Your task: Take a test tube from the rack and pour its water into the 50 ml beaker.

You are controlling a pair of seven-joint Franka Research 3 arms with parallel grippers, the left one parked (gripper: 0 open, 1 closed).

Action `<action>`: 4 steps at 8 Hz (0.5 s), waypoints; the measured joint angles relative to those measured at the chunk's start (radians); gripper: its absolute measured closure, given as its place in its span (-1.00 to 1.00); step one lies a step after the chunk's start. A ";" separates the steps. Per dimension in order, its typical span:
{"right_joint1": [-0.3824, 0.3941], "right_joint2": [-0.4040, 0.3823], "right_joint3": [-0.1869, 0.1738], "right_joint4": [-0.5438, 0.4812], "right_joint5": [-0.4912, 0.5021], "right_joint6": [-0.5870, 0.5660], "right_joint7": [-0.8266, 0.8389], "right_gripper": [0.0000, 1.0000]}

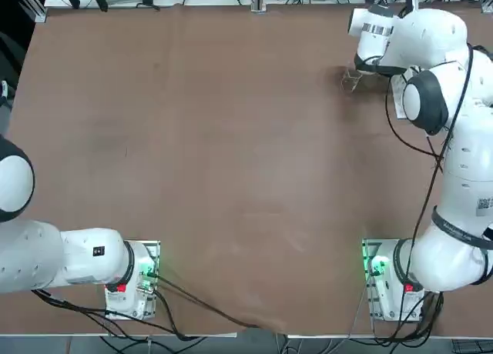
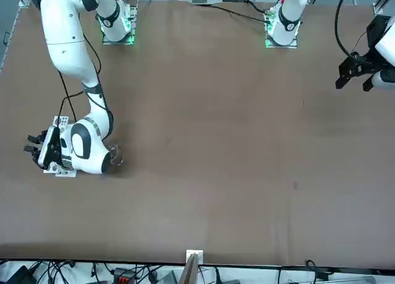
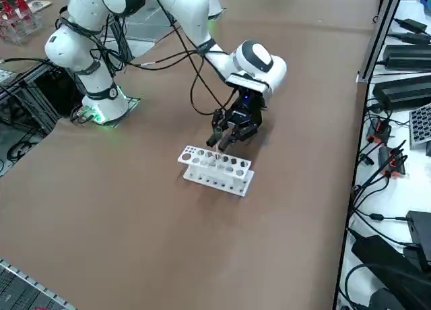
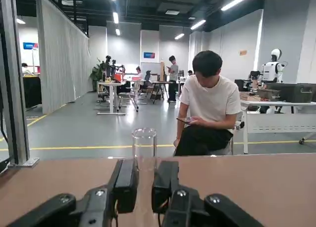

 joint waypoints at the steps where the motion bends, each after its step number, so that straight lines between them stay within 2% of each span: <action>1: 0.000 0.007 0.002 0.000 0.000 0.001 0.001 0.59; 4: 0.001 0.029 0.002 0.000 0.000 0.004 0.005 0.58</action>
